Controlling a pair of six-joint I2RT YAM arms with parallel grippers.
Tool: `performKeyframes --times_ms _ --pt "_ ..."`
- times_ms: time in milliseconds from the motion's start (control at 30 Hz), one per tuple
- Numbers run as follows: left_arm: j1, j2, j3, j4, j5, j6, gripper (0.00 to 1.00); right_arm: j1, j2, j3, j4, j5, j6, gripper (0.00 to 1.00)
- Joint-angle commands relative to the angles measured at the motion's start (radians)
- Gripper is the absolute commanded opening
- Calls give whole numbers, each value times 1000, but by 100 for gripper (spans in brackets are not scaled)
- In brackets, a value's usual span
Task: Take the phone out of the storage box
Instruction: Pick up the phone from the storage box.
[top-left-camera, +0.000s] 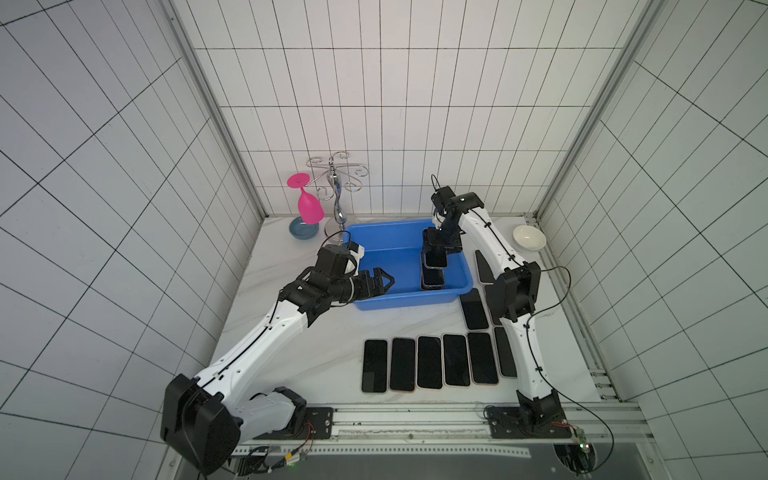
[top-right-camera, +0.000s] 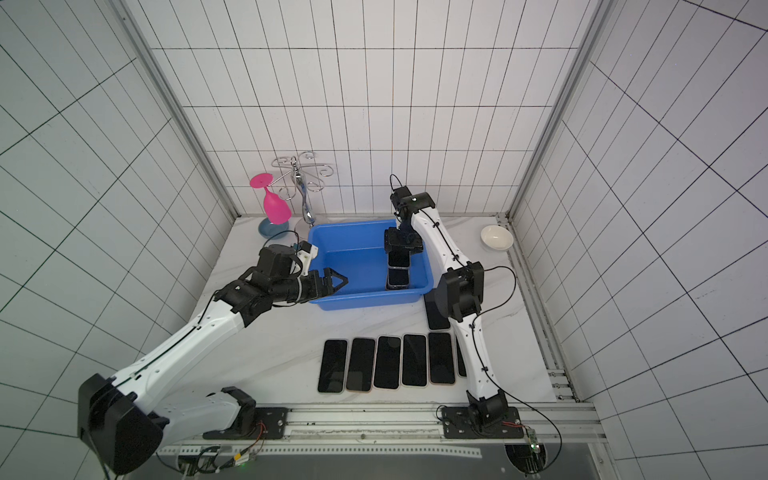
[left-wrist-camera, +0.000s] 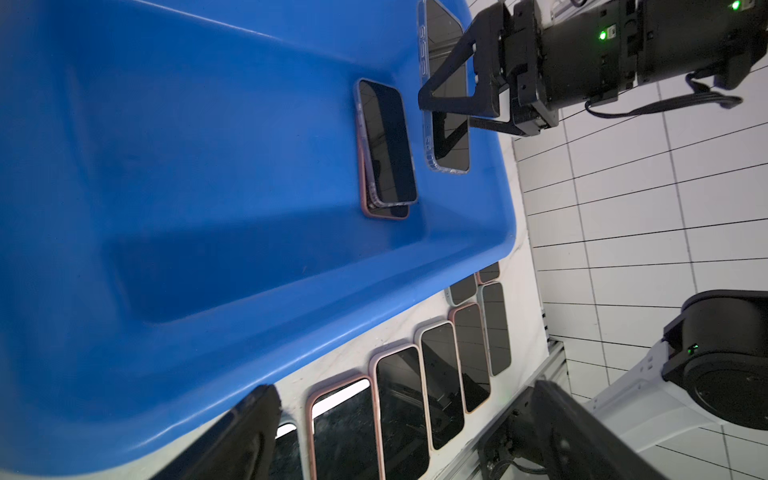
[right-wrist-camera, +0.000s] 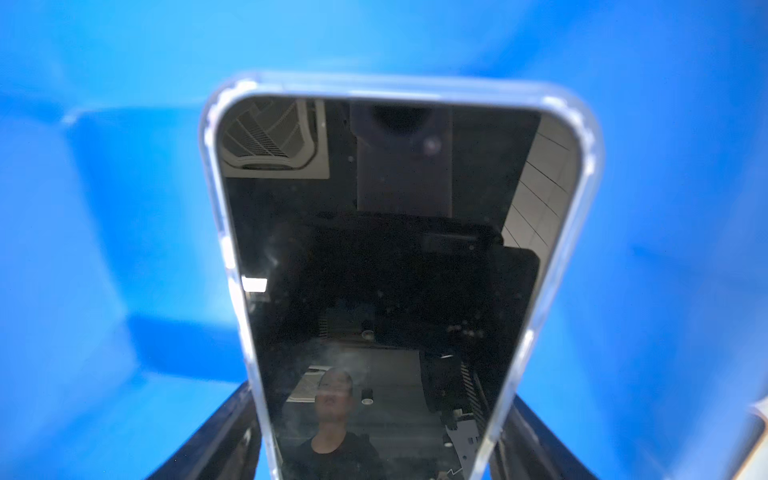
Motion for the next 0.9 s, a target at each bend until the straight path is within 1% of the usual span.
performKeyframes --times_ms 0,100,200,267,433,600,767,833,867 --pt "3 70 22 201 101 -42 98 -16 -45 28 -32 -89 24 48" --pt "0 165 90 206 160 -61 98 -27 -47 31 -36 -146 39 47" --pt "-31 226 126 261 178 -75 98 -35 -52 29 -36 -254 66 47" --pt "-48 266 135 297 173 -91 97 -37 -58 31 -34 -307 82 47" --pt "-49 342 139 383 154 -145 89 -36 -71 30 -45 -417 112 44" --pt "-52 407 204 367 149 -131 83 -23 -96 -1 -47 -462 119 43" --pt "-50 445 245 336 137 -109 73 -12 -114 -9 -65 -499 117 40" --pt "-52 457 261 330 145 -100 70 -3 -125 -17 -85 -493 108 41" --pt "-53 465 269 322 151 -94 66 -3 -130 -23 -93 -481 106 41"
